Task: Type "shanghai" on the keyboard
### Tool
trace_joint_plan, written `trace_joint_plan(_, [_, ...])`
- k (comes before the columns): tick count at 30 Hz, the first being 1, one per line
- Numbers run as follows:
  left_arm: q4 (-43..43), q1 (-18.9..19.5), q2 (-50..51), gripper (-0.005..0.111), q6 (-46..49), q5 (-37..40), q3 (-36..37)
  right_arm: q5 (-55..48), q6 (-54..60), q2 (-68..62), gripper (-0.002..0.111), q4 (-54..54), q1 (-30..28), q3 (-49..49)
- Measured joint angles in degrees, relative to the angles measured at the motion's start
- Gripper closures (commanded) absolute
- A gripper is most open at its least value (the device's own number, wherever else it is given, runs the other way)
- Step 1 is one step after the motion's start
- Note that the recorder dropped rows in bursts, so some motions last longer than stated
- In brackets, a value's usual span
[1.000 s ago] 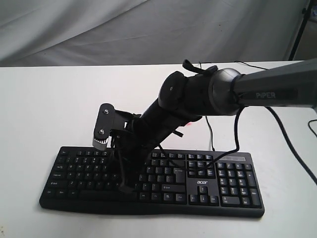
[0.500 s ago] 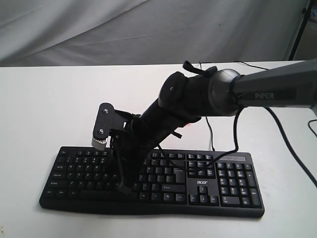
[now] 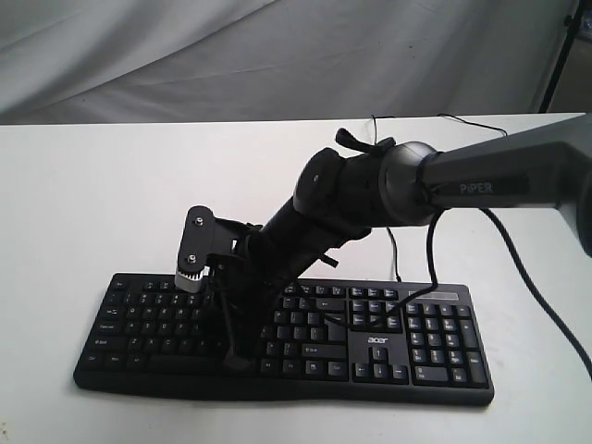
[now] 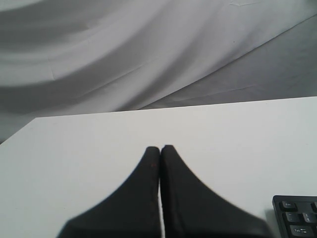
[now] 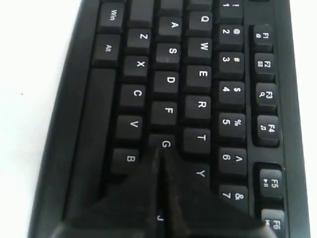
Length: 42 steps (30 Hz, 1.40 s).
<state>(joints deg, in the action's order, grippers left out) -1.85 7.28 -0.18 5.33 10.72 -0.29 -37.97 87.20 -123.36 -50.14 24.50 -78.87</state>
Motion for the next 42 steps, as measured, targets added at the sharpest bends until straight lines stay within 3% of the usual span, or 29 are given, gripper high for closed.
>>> trace_joint_plan(34, [0.0,0.0,0.0,0.106,0.0,0.0,0.0,0.0,-0.4,1.3,0.108,-3.0,0.0,-0.1])
trace_joint_plan(42, [0.0,0.0,0.0,0.106,0.0,0.0,0.0,8.7,-0.8,-0.2,0.108,-5.5,5.0,-0.1])
